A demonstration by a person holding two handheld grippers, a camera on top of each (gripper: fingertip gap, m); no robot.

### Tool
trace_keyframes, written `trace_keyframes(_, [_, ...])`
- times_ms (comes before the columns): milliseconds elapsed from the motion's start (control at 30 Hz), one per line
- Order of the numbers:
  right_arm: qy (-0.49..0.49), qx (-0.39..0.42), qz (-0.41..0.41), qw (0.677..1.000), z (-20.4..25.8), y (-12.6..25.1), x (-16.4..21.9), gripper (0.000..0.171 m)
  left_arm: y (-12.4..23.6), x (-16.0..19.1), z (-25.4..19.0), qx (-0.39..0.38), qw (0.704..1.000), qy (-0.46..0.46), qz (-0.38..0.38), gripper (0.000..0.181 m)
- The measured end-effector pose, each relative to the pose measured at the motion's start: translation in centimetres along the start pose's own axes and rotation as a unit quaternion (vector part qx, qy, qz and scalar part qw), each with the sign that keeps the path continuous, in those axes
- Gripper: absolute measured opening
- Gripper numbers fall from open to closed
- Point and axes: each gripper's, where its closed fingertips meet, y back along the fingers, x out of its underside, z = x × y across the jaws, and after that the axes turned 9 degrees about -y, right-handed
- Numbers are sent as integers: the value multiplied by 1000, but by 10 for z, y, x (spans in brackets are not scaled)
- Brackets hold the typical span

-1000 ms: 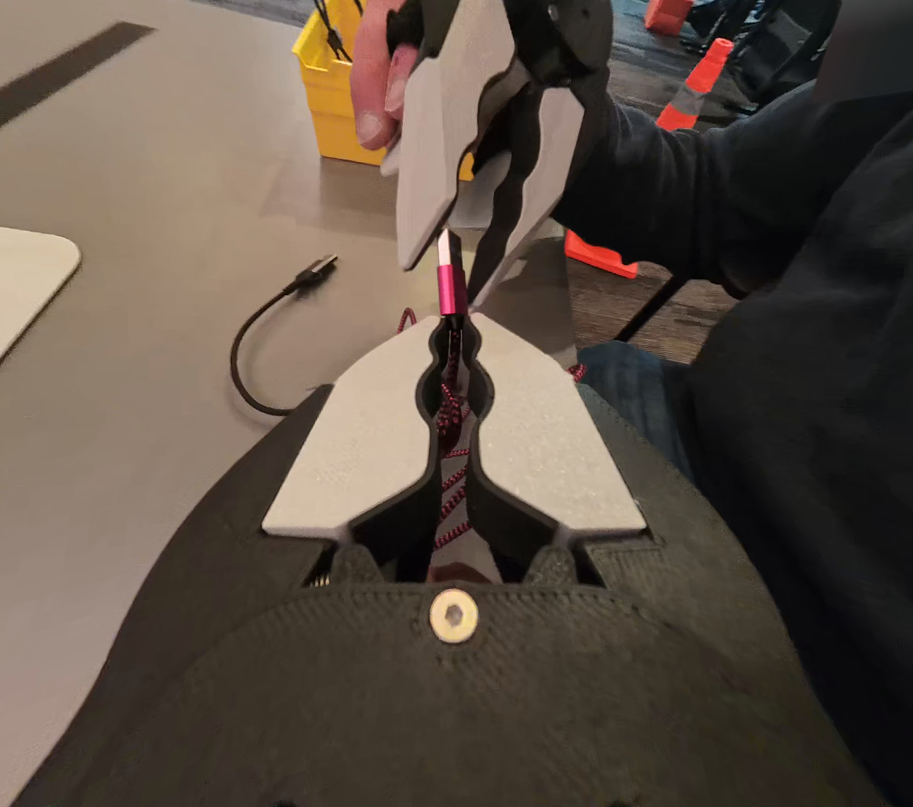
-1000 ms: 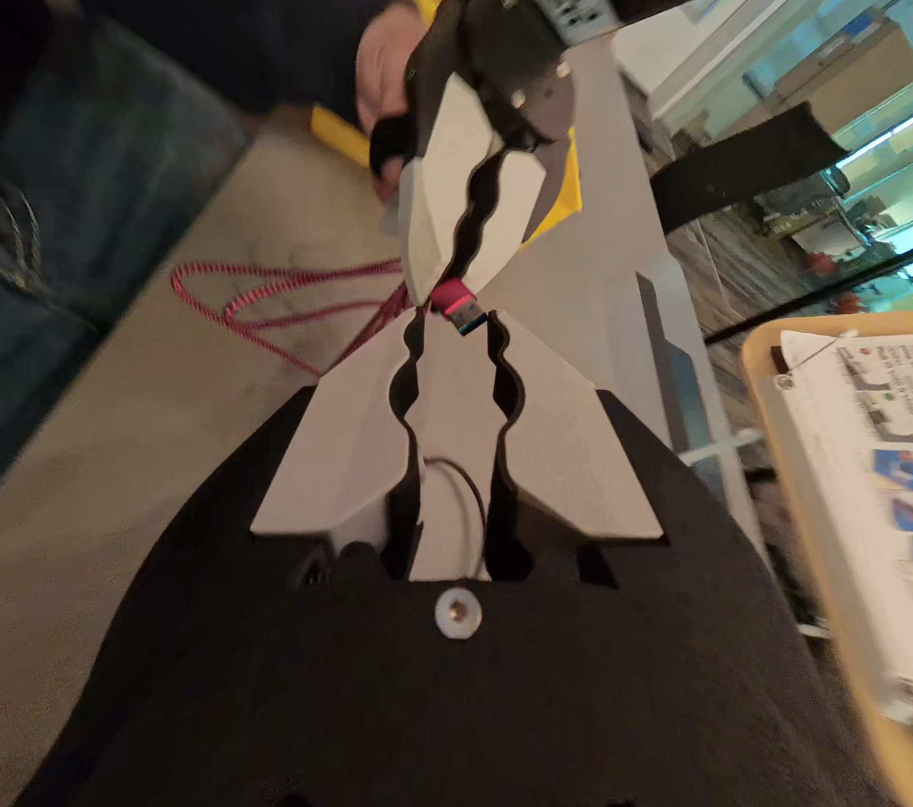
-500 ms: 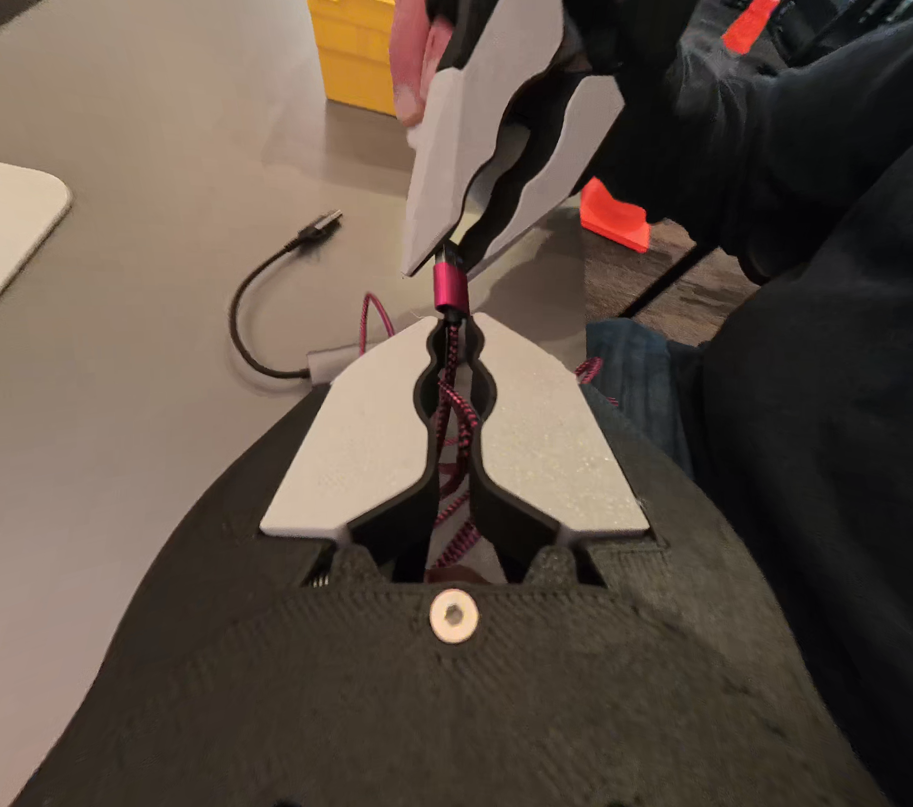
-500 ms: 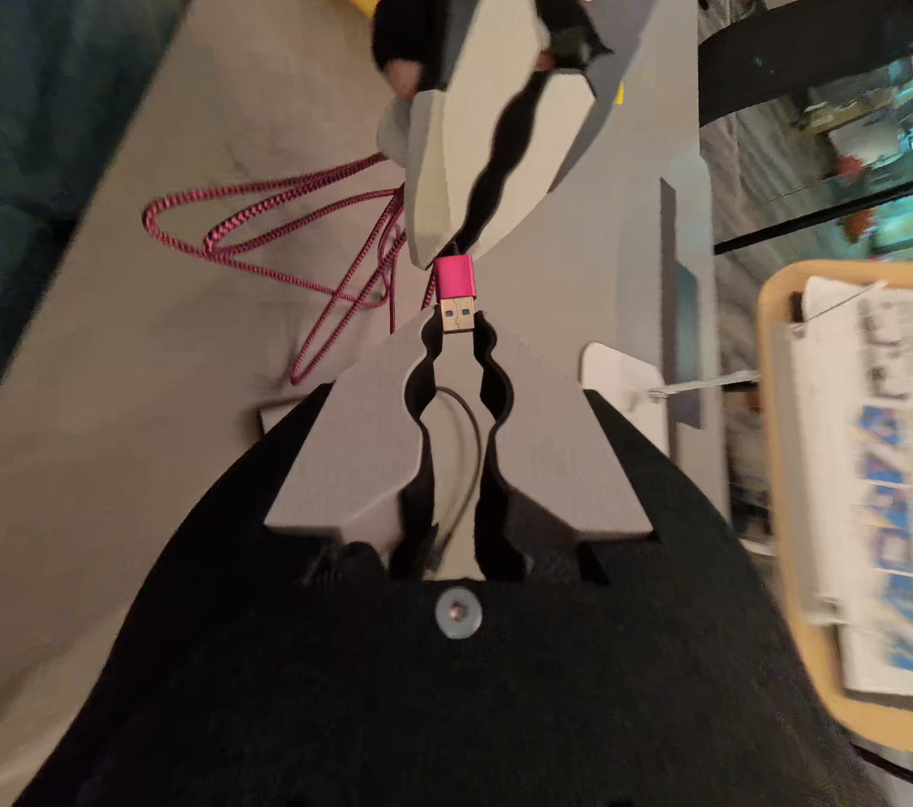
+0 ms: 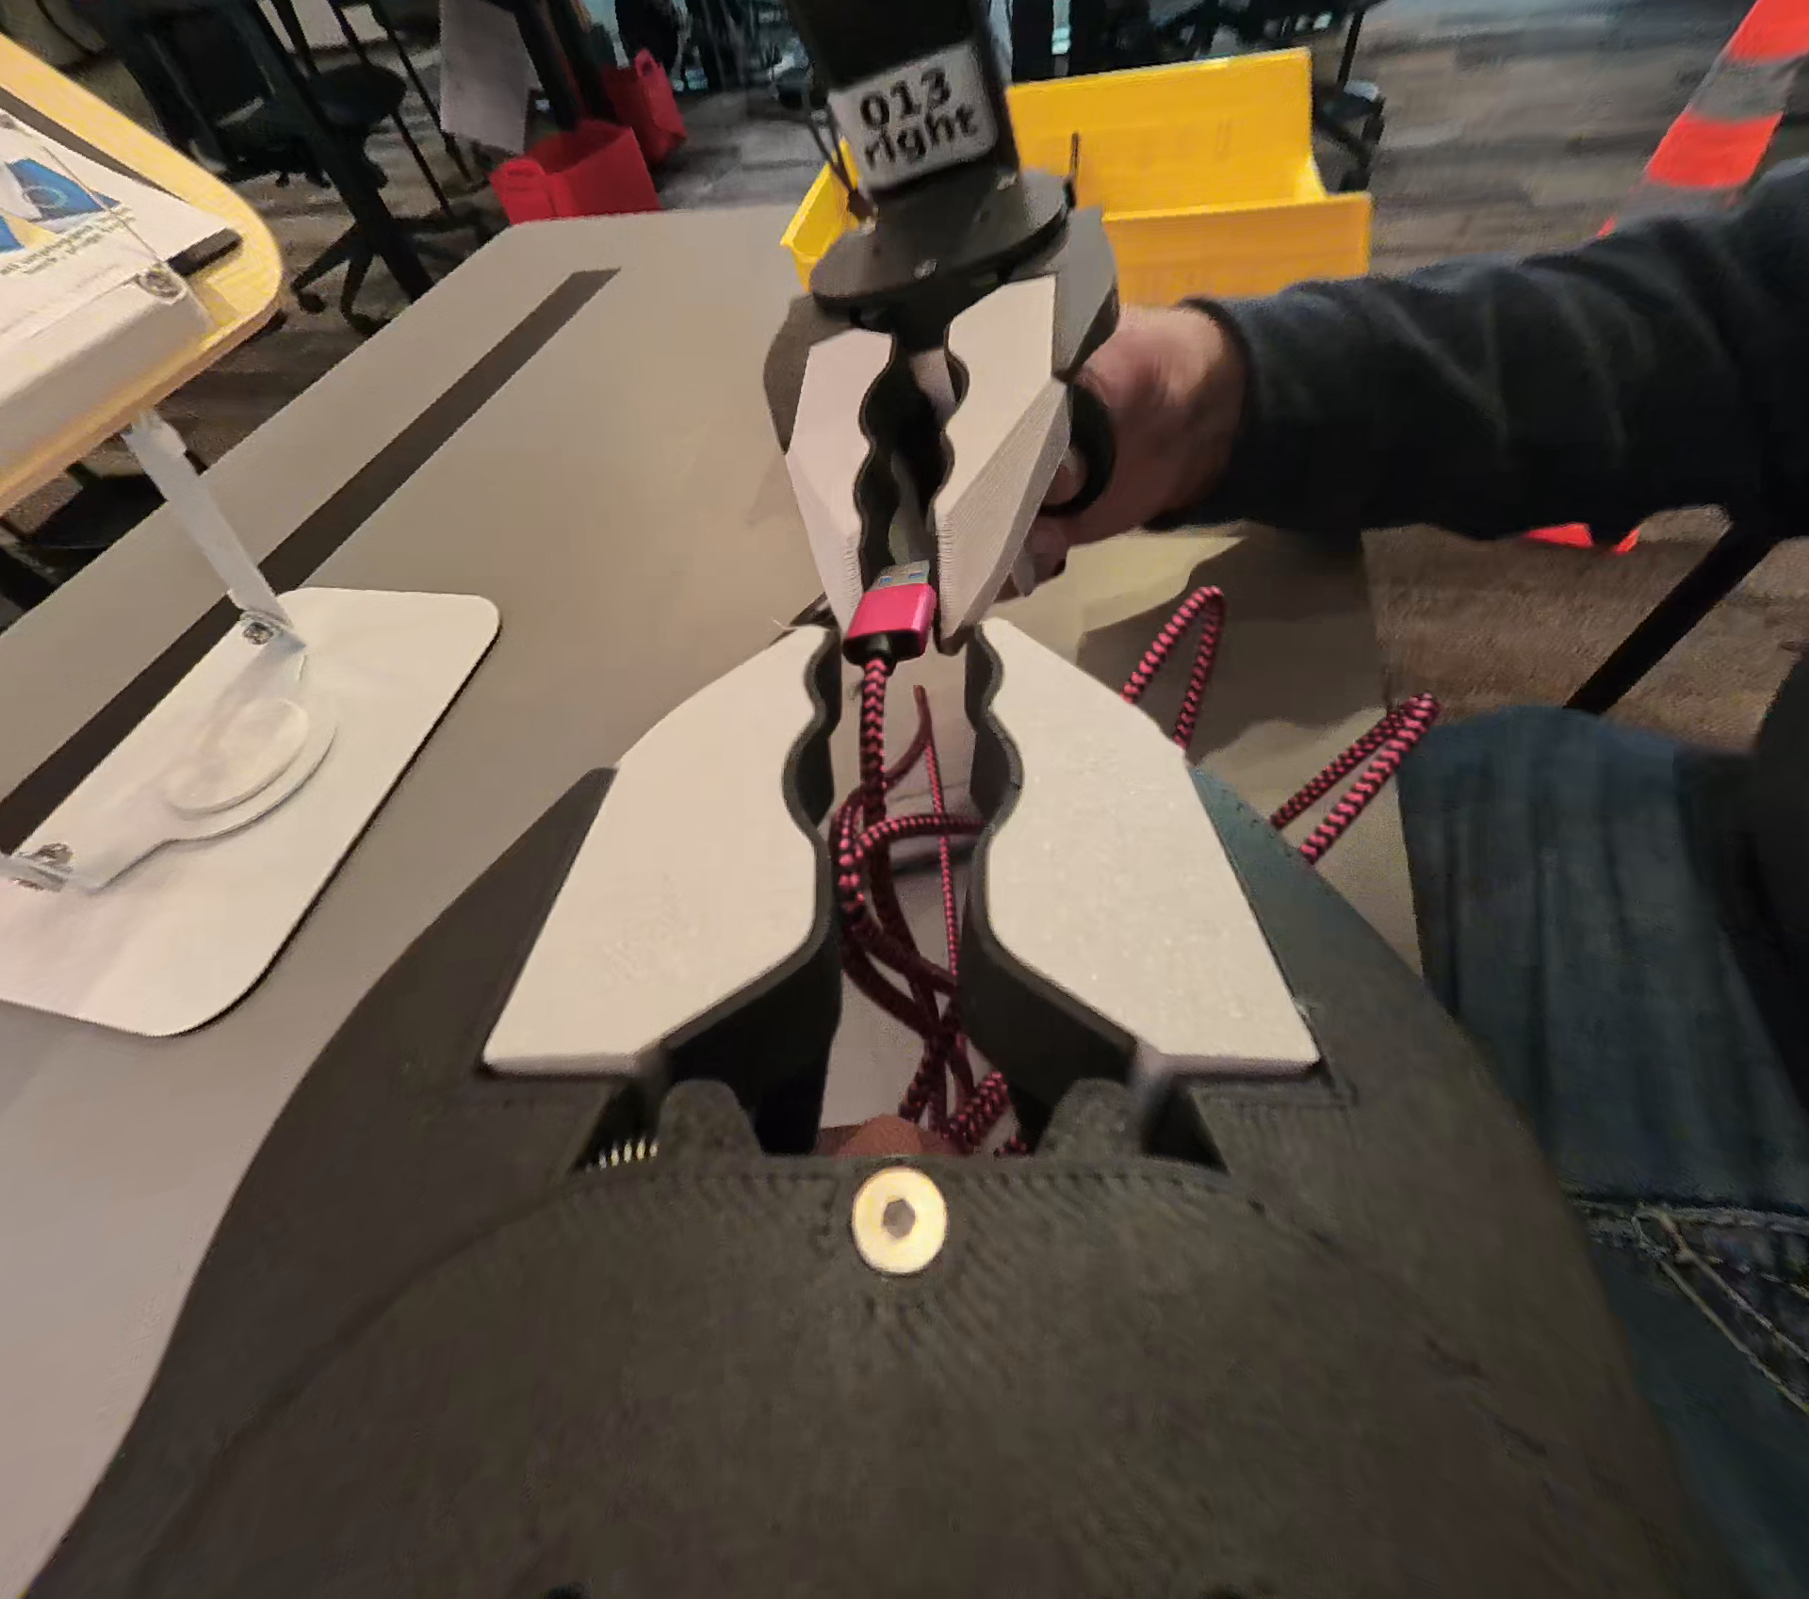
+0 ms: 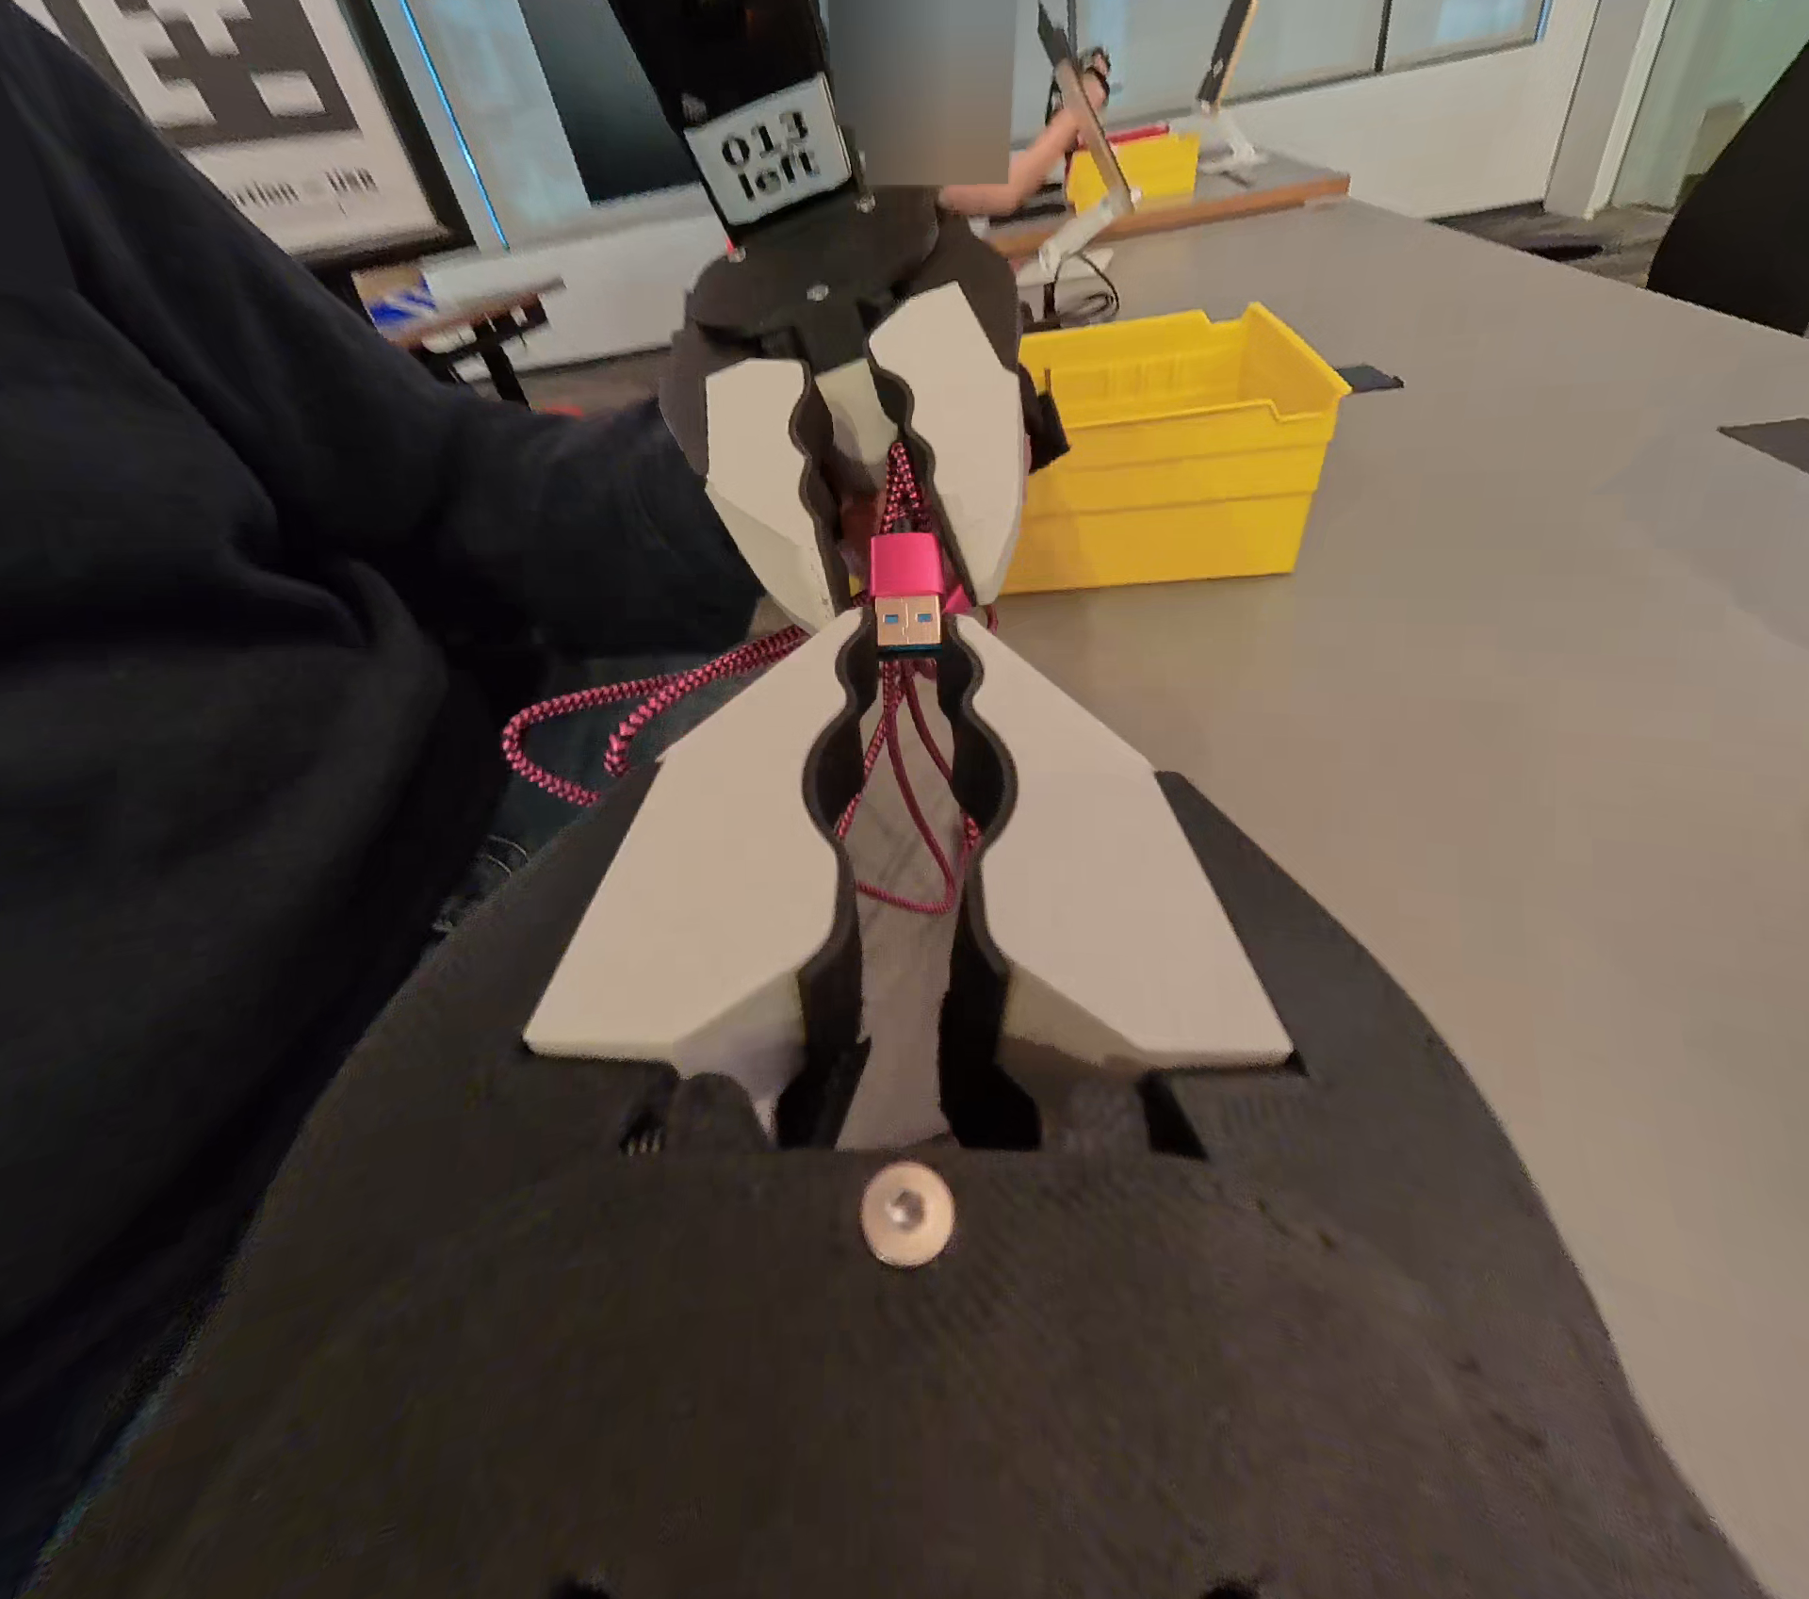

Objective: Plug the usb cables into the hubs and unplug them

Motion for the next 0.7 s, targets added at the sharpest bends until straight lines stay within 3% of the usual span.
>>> trace_keyframes(333, [-24, -38, -67, 997, 6, 2, -2, 9, -1, -10, -4, 20, 991, 74, -108, 20])
trace_keyframes(700, [-30, -46, -79, 995, 8, 0, -1, 9, 0, -11, -3, 26, 985, 103, -135, 15])
